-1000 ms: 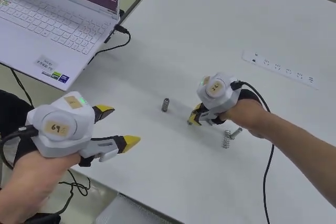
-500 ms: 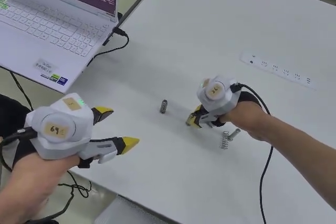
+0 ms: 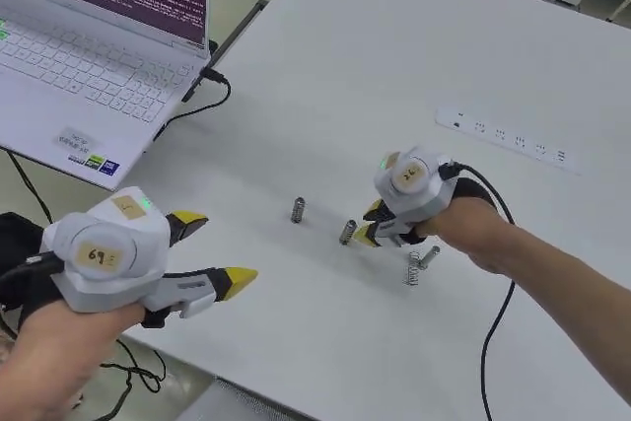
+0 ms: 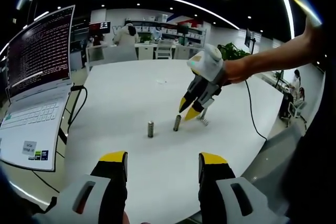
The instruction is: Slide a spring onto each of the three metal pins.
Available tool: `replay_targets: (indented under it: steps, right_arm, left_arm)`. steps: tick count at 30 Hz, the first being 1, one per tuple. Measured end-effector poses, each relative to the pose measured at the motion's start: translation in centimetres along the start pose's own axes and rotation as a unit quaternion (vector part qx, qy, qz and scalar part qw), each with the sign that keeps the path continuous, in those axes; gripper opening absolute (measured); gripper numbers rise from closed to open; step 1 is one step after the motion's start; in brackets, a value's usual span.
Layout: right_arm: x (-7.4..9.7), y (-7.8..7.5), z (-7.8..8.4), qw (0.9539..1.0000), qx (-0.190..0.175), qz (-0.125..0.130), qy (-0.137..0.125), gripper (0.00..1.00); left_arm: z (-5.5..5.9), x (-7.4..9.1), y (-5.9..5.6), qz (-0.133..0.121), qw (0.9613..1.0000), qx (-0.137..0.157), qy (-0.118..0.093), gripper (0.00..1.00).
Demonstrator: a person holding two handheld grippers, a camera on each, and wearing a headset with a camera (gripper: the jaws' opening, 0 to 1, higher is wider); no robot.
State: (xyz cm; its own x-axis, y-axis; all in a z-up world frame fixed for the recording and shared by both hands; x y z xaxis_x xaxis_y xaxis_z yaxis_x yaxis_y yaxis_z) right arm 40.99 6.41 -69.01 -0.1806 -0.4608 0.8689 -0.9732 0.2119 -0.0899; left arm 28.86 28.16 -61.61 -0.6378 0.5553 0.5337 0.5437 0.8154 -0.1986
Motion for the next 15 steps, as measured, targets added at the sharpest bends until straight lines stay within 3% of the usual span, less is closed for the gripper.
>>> replay_targets:
  steps: [15]
  right_arm:
    - [2.2, 1.4, -0.1, 0.9995, -0.005, 0.021, -0.023, 0.24]
  left_arm:
    - [-0.3, 0.8, -0.4, -0.005, 0.9999, 0.003, -0.011, 0.50]
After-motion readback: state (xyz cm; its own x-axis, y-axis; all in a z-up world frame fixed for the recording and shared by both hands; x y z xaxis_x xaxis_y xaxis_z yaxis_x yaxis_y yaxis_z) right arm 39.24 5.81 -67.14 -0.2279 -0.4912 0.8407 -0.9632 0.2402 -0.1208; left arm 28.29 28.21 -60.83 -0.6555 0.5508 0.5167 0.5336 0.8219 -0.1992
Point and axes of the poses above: the centre of the closed fingertips' face, and the gripper's own axes: x roughly backward along the fingers, y roughly to its left, z roughly out of its underside, the point moved 6 cm from there along x, roughly backward along the fingers, and after that the axes turned 8 degrees about x, right-handed, at the moved point
